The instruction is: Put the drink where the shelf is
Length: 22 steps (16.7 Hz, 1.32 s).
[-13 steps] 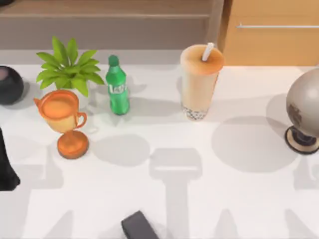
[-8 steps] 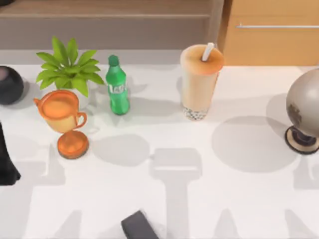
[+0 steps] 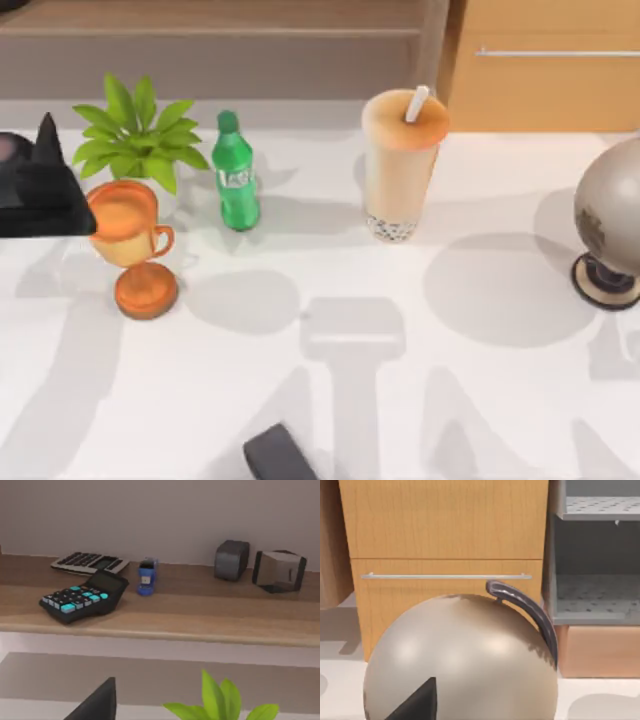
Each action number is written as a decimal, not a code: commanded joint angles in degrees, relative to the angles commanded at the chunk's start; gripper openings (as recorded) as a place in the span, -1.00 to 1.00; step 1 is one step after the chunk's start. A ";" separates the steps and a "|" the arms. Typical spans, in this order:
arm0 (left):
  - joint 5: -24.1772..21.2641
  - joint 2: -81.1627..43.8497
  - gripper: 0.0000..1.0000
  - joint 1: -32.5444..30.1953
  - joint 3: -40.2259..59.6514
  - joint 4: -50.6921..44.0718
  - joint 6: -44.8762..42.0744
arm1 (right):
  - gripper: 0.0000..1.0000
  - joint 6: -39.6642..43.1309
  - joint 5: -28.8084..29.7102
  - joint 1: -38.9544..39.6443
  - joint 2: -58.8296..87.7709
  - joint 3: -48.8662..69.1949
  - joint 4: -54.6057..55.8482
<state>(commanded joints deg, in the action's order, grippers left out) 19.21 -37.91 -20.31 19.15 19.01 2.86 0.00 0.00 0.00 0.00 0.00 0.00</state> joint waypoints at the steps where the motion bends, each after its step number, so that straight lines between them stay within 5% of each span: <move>1: 2.80 -6.11 1.00 -2.96 2.79 2.77 0.42 | 1.00 0.00 0.00 0.00 0.00 0.00 0.00; 13: 33.38 -75.75 1.00 -35.30 33.29 33.03 4.97 | 1.00 0.00 0.00 0.00 0.00 0.00 0.00; 17: 38.20 -85.92 1.00 -40.39 38.09 37.80 5.68 | 1.00 0.00 0.00 0.00 0.00 0.00 0.00; 22: 38.92 -87.35 1.00 -41.15 38.81 38.51 5.79 | 1.00 0.00 0.00 0.00 0.00 0.00 0.00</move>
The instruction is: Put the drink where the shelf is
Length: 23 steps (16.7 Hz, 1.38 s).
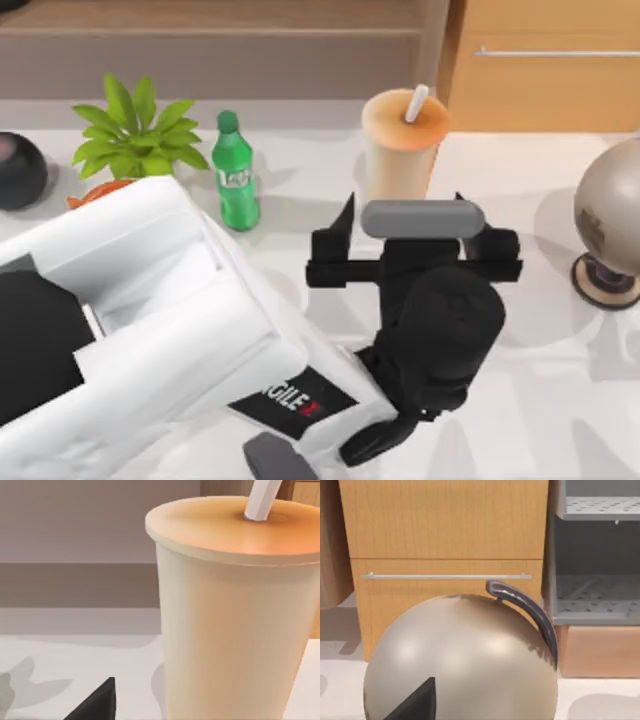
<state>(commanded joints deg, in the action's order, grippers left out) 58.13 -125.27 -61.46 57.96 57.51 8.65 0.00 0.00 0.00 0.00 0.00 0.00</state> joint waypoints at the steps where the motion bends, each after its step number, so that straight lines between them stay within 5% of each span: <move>1: -0.13 0.11 1.00 0.25 -0.24 -0.16 -0.03 | 1.00 0.00 0.00 0.00 0.00 0.00 0.00; 15: -8.87 -8.05 1.00 8.87 12.94 -3.15 -2.26 | 1.00 0.00 0.00 0.00 0.00 0.00 0.00; 23: -8.87 -8.05 -0.21 8.87 12.94 -3.15 -2.26 | 1.00 0.00 0.00 0.00 0.00 0.00 0.00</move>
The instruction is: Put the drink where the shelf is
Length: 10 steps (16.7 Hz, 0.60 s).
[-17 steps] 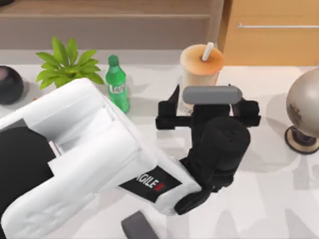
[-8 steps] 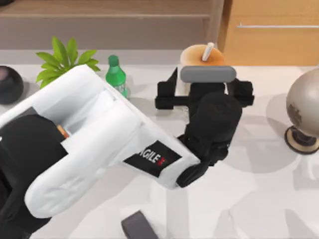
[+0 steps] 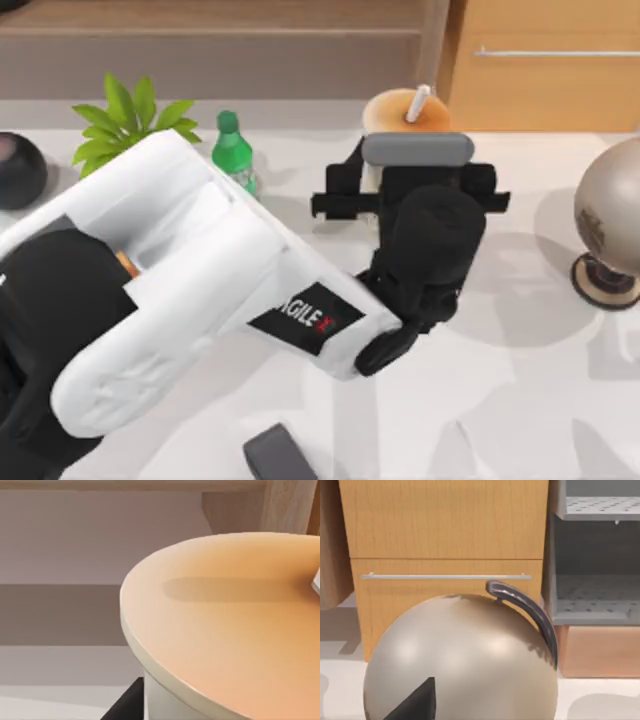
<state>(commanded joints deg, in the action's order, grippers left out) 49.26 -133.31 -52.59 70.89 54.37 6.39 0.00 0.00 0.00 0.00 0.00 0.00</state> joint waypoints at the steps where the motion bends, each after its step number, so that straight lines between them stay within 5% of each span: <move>1: 0.00 0.00 -0.36 0.00 0.00 0.00 0.00 | 1.00 0.00 0.00 0.00 0.00 0.00 0.00; 5: 0.00 0.00 -0.96 0.00 0.00 0.00 0.00 | 1.00 0.00 0.00 0.00 0.00 0.00 0.00; 10: 0.00 0.00 -1.00 0.00 0.00 0.00 0.00 | 1.00 0.00 0.00 0.00 0.00 0.00 0.00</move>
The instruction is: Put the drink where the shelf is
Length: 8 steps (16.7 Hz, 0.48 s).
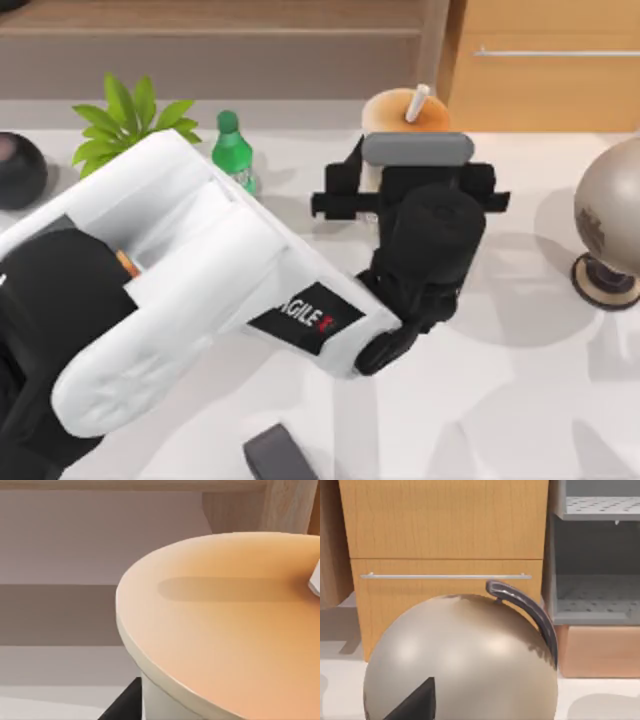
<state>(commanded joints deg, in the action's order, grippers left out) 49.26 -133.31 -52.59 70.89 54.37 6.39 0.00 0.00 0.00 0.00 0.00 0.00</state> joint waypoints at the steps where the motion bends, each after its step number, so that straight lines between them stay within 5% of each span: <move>1: 0.00 0.00 -1.00 0.00 0.00 0.00 0.00 | 1.00 0.00 0.00 0.00 0.00 0.00 0.00; 8: 0.03 1.51 -1.00 -0.18 0.03 -1.46 -0.10 | 1.00 0.00 0.00 0.00 0.00 0.00 0.00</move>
<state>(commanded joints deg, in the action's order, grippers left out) 49.28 -131.80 -52.77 70.92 52.91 6.29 0.00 0.00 0.00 0.00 0.00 0.00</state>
